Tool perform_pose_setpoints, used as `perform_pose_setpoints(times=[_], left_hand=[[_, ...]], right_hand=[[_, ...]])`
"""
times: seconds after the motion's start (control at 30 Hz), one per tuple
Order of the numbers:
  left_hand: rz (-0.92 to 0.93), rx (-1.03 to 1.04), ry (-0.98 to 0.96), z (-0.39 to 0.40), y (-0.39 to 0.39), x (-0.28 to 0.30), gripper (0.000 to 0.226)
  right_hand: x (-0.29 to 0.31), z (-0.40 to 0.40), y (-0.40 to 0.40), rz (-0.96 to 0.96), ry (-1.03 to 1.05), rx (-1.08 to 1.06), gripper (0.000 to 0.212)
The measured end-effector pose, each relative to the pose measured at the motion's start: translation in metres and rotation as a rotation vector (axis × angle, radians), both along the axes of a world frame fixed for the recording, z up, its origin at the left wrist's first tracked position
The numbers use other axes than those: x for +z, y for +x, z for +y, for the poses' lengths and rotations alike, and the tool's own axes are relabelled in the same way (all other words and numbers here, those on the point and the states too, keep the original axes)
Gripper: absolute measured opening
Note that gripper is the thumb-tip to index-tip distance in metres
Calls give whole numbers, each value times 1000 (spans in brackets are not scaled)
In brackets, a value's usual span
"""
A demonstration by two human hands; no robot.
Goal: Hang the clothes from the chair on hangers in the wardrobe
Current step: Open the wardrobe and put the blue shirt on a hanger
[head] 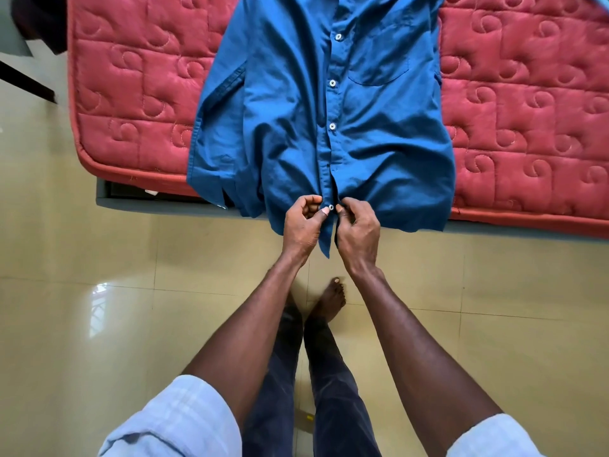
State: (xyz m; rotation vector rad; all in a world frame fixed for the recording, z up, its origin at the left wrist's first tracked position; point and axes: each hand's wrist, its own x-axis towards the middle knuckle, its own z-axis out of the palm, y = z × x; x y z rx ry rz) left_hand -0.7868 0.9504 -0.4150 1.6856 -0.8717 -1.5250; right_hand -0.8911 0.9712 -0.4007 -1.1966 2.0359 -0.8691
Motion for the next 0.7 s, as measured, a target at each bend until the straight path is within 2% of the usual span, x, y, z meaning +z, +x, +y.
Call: perform_pose_setpoints(times=[0.17, 0.3, 0.4, 0.53, 0.7], left_hand=[[89, 3, 60, -1, 2, 1, 20], [63, -6, 43, 2, 0, 1, 19], [29, -11, 16, 2, -1, 1, 9], [-117, -58, -17, 1, -2, 0, 11], [-120, -28, -7, 1, -6, 2, 12]], right_hand=[[3, -6, 0, -201, 128, -96, 12], [5, -6, -1, -408, 196, -178, 12], [3, -6, -3, -505, 237, -204, 9], [10, -5, -5, -679, 295, -248, 11], [12, -6, -3, -750, 314, -306, 13]])
